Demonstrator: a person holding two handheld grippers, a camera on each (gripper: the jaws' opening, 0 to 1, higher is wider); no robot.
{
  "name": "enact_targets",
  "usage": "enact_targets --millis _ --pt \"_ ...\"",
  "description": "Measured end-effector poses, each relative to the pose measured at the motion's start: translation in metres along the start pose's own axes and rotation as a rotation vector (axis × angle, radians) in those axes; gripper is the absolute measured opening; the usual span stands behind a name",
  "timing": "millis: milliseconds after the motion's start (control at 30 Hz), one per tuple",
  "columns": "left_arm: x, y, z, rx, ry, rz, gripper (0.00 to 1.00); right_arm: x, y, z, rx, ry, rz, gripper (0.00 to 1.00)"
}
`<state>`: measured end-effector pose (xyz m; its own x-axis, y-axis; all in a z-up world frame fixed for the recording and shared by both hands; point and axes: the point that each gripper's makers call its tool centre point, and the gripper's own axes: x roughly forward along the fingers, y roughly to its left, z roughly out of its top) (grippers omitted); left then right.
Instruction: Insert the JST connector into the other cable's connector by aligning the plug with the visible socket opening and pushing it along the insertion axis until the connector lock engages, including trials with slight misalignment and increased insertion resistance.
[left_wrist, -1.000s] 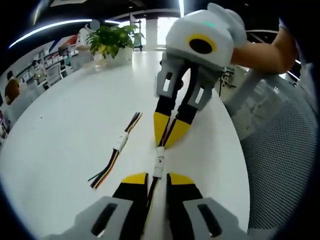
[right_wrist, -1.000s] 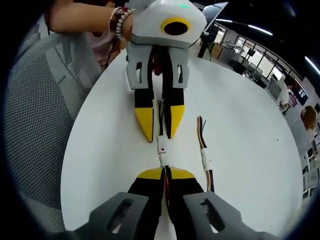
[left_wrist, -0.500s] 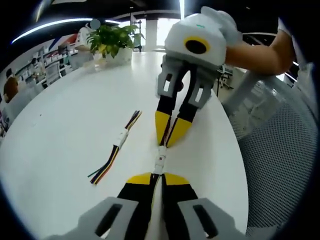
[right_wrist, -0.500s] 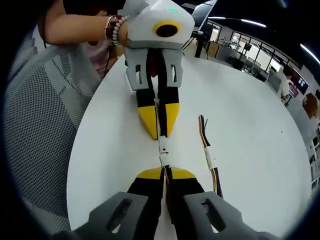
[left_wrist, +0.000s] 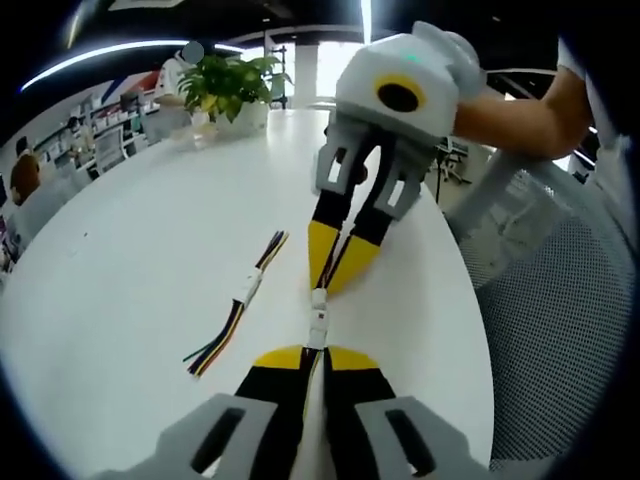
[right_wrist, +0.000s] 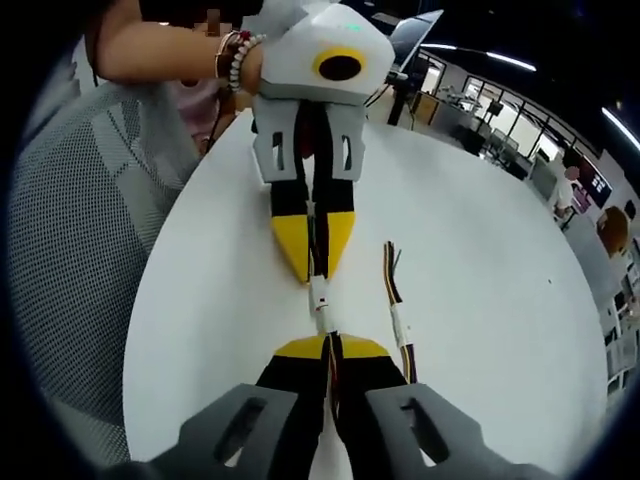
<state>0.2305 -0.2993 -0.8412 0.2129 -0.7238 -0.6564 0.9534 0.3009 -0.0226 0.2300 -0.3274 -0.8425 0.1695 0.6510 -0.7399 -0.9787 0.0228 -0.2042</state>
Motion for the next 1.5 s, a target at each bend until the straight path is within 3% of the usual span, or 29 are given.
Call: enact_targets --millis 600,1167,1500 --pt "0.002 -0.001 0.001 -0.080 0.001 -0.011 0.00 0.004 0.001 -0.006 -0.119 0.081 -0.008 0.00" --pt "0.006 -0.002 0.003 -0.169 0.002 -0.022 0.00 0.007 -0.002 -0.013 -0.250 0.198 -0.037 0.00" --pt "0.004 -0.001 0.003 -0.226 -0.013 -0.026 0.00 0.005 -0.005 -0.007 -0.303 0.172 -0.063 0.00"
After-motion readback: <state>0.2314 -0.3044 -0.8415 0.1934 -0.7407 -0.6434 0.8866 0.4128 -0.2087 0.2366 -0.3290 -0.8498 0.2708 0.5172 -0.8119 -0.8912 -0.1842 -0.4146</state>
